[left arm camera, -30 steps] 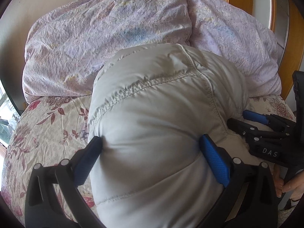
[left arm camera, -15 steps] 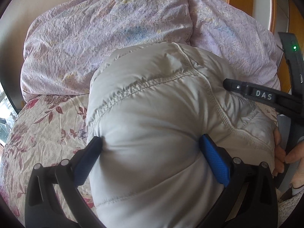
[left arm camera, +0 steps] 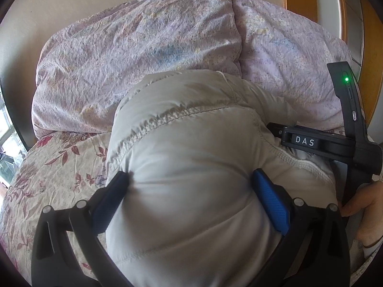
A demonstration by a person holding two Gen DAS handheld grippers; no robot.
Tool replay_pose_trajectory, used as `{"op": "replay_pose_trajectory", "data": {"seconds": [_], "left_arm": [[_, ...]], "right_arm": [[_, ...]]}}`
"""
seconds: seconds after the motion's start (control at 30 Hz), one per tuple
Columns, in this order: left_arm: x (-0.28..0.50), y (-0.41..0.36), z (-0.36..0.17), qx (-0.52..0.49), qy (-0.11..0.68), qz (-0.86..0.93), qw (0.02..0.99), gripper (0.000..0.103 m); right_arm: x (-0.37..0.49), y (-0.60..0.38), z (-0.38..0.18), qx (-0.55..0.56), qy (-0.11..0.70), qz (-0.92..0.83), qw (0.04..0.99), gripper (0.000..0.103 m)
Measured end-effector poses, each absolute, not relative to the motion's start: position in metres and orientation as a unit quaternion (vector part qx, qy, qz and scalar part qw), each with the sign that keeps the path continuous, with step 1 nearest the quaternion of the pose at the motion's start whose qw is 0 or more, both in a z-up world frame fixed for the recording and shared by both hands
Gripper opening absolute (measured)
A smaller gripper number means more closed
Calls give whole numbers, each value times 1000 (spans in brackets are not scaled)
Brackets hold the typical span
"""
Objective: Fold large clothes
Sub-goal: 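Carry the held jacket bundle toward the pillows with both grippers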
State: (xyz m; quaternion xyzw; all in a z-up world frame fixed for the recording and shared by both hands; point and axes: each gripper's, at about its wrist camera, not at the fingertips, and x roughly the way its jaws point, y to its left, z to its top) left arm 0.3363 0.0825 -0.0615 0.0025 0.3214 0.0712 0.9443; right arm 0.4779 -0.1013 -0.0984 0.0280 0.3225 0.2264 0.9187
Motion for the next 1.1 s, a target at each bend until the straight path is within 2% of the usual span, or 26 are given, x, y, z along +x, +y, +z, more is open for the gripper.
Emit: {"op": "replay_pose_trajectory", "data": {"seconds": [0.2, 0.4, 0.57, 0.7, 1.1], "left_arm": [[329, 89, -43, 2, 352, 60, 934, 101], [335, 113, -22, -6, 341, 76, 937, 101], [355, 115, -34, -17, 345, 71, 936, 101], [360, 121, -49, -53, 354, 61, 932, 101], [362, 111, -63, -26, 323, 98, 941, 101]], "right_arm": [[459, -103, -90, 8, 317, 205, 926, 76], [421, -135, -82, 72, 322, 239, 913, 76], [410, -132, -90, 44, 330, 235, 913, 76], [417, -126, -99, 31, 340, 237, 909, 80], [425, -126, -103, 34, 340, 239, 909, 84]]}}
